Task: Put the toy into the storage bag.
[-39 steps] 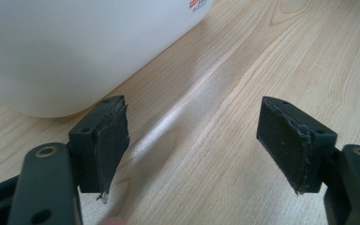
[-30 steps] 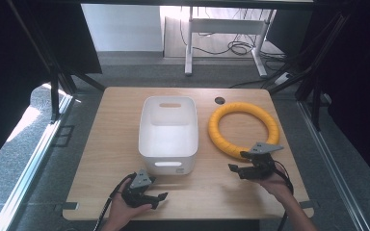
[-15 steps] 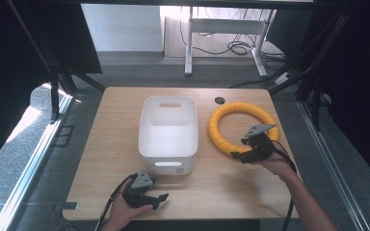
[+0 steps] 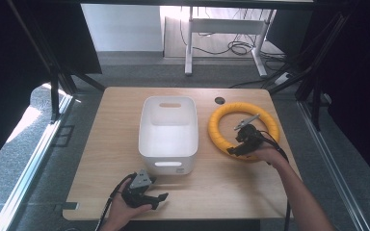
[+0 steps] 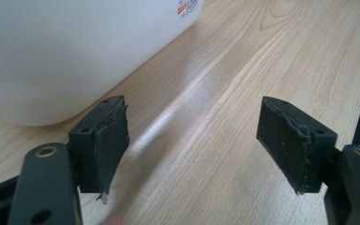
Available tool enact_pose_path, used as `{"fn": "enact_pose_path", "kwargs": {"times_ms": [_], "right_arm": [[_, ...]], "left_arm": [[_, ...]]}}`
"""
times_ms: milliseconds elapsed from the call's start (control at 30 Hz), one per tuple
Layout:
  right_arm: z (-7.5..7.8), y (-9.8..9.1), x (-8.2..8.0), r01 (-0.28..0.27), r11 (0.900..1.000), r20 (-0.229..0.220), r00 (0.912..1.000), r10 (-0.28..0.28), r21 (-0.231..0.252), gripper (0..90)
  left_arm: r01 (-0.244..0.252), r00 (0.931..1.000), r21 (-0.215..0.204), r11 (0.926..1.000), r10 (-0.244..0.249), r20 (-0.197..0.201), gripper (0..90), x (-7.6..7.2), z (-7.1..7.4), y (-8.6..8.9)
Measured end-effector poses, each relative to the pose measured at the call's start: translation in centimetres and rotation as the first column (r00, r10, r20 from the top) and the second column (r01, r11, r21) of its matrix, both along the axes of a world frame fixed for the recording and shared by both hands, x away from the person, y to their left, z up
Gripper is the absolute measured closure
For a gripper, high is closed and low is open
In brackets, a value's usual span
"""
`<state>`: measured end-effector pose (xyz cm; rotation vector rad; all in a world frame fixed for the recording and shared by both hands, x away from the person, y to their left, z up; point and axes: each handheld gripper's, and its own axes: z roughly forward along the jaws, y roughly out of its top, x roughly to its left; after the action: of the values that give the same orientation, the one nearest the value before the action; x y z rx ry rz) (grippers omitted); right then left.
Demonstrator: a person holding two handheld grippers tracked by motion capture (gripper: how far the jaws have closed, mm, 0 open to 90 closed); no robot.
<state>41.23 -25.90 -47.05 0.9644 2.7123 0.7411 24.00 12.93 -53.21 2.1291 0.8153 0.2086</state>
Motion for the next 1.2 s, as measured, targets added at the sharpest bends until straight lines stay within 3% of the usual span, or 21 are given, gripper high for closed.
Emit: {"fn": "enact_pose_path", "kwargs": {"times_ms": [267,767,900,1100,1200], "right_arm": [[-1.7,0.5,0.9,-0.018,0.9974,-0.062,0.998,0.014,-0.069,31.7],[-3.5,0.8,1.2,-0.049,0.9826,-0.109,0.9936,0.03,-0.179,36.9],[-3.6,0.5,1.6,-0.042,0.987,-0.117,0.9929,0.024,-0.155,44.0],[-3.4,0.8,2.0,-0.092,0.9804,-0.135,0.9884,0.069,-0.174,47.9],[-3.2,0.9,2.1,-0.103,0.9845,-0.142,0.9864,0.083,-0.142,49.1]], "left_arm": [[0.001,1.0,0.003,1.0,-0.001,-0.001,25.3,0.0,-0.1,0.0],[0.006,1.0,0.005,1.0,-0.005,-0.004,25.3,0.0,-0.2,-0.2],[0.005,1.0,0.005,1.0,-0.005,-0.004,25.4,0.0,-0.2,-0.2],[0.016,0.9999,0.015,0.9998,-0.016,-0.007,25.3,0.0,-0.3,-0.4],[0.008,0.9999,0.011,0.9999,-0.008,-0.006,25.4,0.1,-0.3,-0.3]]}}
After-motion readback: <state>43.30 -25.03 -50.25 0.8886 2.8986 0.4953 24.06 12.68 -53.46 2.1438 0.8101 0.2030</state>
